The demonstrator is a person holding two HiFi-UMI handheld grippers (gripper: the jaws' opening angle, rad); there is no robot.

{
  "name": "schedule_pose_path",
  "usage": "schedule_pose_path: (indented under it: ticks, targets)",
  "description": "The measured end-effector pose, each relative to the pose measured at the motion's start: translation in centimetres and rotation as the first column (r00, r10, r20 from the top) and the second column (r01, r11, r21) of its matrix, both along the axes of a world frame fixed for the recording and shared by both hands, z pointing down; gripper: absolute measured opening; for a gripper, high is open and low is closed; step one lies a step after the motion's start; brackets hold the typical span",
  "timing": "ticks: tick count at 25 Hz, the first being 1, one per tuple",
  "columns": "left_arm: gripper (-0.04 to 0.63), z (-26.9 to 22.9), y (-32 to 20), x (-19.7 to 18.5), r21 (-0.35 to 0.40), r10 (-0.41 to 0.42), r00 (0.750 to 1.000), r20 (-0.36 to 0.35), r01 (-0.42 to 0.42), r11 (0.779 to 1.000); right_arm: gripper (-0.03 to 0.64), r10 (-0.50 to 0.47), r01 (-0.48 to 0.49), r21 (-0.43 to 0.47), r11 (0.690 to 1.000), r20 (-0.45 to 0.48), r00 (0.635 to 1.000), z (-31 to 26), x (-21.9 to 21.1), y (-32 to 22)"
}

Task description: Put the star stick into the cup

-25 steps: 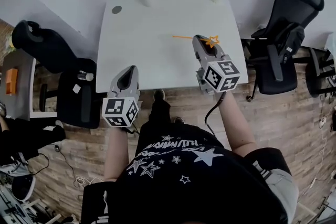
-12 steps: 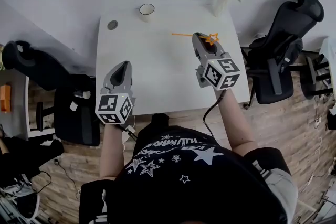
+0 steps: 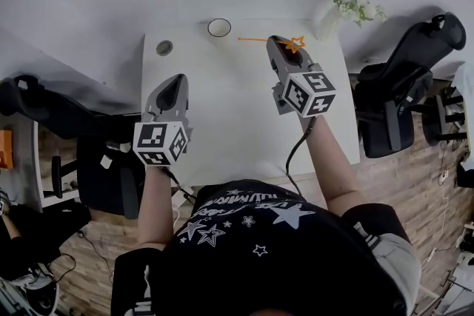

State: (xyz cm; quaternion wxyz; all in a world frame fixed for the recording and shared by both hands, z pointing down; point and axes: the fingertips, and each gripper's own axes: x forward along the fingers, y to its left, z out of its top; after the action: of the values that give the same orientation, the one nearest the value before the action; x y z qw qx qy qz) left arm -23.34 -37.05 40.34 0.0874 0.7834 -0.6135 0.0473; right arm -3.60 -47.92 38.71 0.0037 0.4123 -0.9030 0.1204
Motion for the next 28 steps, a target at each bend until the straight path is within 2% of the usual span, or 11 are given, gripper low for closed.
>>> schedule_pose_path:
  ticks: [7,13,20,28]
  targets:
    - [0.003,1.0,-4.0,-2.1,-0.019,0.002,1.000,-0.024,-0.003,1.000,0.034,-0.012,0.011,-0.015,1.000,-0.028,1.000,1.2,-3.9,-4.5]
    - [0.003,3.0,-6.3,-3.3,-0.058,0.011,0.999,-0.050,-0.014,0.998,0.034,-0.017,0.013,-0.063,0.998,-0.063,0.998,3.9,-6.5,-7.4]
    - [0.003,5.5,-8.2,-4.5,-0.101,0.015,0.997,-0.079,-0.023,0.995,0.034,-0.030,0.017,-0.120,0.993,-0.108,0.994,7.7,-8.8,-9.3]
    - [0.003,7.7,-8.6,-5.4,-0.139,0.008,0.995,-0.102,-0.022,0.990,0.034,-0.039,0.020,-0.165,0.986,-0.114,0.993,10.5,-10.1,-9.6]
